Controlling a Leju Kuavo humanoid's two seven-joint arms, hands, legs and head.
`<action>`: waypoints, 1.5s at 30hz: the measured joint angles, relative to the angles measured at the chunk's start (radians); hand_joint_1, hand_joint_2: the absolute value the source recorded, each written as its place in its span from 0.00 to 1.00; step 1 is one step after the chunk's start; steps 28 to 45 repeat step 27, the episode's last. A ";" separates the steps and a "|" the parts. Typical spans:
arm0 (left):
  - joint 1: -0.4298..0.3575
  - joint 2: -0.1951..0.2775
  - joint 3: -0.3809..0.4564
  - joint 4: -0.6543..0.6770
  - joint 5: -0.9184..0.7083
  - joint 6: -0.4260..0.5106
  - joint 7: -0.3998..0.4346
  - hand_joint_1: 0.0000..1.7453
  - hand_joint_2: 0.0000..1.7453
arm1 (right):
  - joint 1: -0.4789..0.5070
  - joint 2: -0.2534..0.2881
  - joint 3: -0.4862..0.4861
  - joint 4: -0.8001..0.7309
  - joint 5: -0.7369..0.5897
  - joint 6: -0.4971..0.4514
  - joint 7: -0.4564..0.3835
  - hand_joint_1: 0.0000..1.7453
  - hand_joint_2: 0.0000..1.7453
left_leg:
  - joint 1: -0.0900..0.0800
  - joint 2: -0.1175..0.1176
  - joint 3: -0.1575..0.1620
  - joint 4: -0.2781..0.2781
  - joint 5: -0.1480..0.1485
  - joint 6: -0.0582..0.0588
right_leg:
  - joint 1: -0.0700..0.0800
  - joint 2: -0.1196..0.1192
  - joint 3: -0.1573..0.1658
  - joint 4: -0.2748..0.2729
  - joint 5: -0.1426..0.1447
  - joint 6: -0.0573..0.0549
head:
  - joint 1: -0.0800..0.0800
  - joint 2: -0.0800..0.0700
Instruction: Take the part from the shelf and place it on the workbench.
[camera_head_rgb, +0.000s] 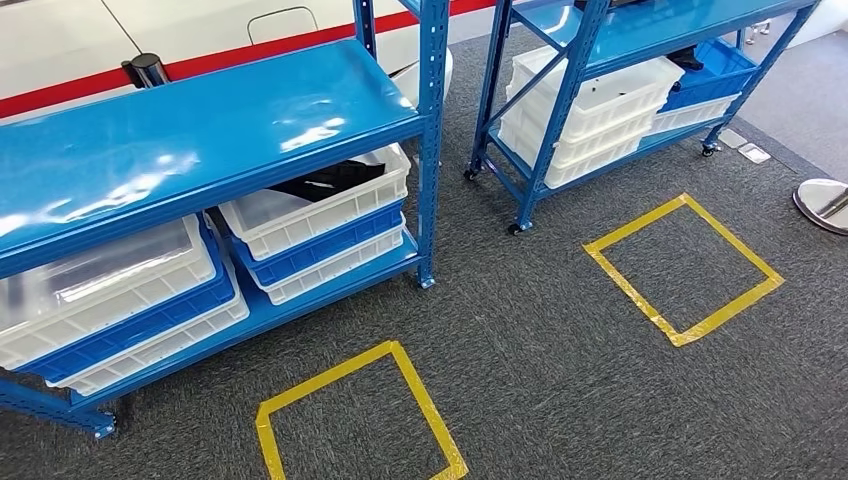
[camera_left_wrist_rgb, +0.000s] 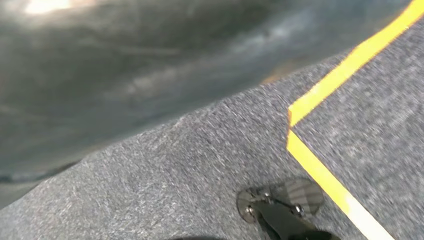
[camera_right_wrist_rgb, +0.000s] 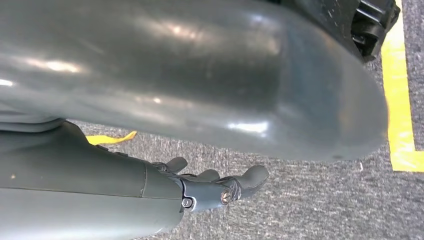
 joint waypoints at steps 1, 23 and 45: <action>0.001 0.000 0.000 0.000 0.000 0.001 0.000 0.00 0.00 | 0.000 0.000 0.000 0.000 0.000 0.000 0.000 0.00 0.00 | -0.003 0.000 -0.001 0.000 0.000 0.001 | -0.001 0.000 0.001 -0.003 0.001 -0.001 | 0.000 0.000; 0.001 0.000 0.000 0.000 -0.005 0.018 0.009 0.00 0.00 | 0.001 0.000 0.000 0.000 0.012 -0.002 0.000 0.00 0.00 | -0.009 0.000 0.000 0.001 -0.005 0.019 | -0.003 0.000 0.006 -0.017 0.005 0.026 | 0.000 0.000; 0.001 0.000 0.000 0.000 -0.005 0.021 0.010 0.00 0.00 | 0.001 0.000 0.000 0.000 0.013 -0.002 0.000 0.00 0.00 | -0.009 0.000 0.000 0.001 -0.005 0.019 | -0.003 0.000 0.006 -0.016 0.004 0.026 | 0.000 0.000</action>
